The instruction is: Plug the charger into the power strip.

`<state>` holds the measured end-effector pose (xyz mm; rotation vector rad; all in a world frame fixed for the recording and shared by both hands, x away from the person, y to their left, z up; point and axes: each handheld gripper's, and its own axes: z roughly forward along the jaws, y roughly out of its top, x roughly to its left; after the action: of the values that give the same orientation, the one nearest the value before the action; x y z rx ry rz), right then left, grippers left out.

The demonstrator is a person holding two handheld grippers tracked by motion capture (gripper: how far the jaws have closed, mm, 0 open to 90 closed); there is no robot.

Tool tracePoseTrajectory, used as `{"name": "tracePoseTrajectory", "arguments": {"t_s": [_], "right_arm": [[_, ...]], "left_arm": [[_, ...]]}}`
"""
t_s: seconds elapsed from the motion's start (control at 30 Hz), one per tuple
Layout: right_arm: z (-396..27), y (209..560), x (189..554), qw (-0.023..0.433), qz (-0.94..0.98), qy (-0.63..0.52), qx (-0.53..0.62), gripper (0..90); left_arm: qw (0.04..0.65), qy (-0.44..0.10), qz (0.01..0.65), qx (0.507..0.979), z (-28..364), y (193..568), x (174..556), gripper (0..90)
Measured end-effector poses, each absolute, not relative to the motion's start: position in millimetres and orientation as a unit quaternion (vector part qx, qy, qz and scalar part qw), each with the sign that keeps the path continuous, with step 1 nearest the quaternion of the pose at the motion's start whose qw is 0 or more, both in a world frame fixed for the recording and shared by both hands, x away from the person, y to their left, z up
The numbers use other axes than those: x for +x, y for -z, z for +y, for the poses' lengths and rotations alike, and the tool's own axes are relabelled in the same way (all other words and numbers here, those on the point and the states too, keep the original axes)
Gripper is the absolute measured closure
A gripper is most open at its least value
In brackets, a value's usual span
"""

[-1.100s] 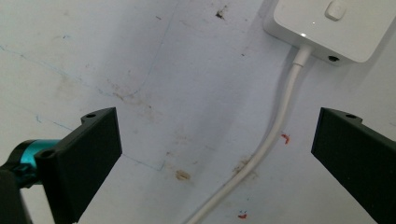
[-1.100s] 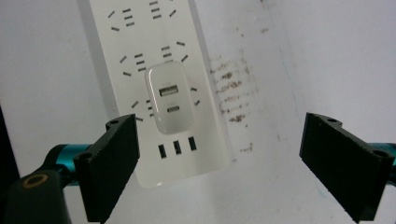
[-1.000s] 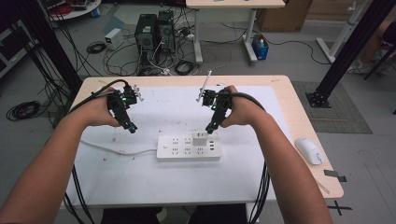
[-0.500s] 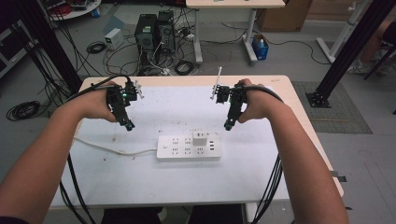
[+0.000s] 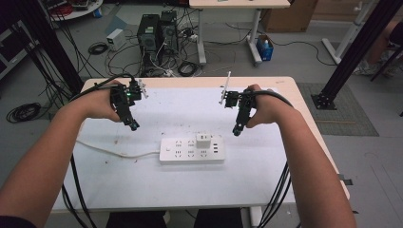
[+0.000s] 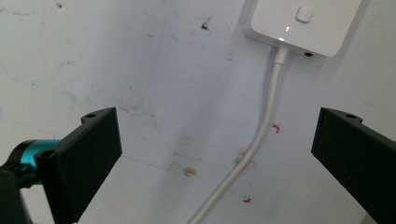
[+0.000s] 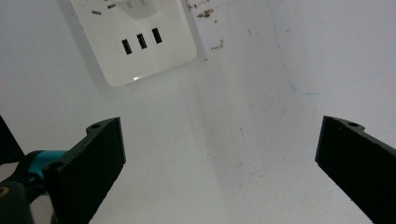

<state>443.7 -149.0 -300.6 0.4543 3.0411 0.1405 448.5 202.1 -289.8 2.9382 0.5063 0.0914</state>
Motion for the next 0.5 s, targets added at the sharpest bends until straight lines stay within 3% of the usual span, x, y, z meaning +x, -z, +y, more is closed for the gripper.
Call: {"name": "tracePoseTrajectory", "arguments": {"t_s": [0.5], "right_arm": [[-155.2,306.7,446.7,0.028,0.986,-0.045,0.156,1.0]], "left_arm": [[0.075,-0.030,0.174,0.981,201.1,291.5,448.6,1.7]]}}
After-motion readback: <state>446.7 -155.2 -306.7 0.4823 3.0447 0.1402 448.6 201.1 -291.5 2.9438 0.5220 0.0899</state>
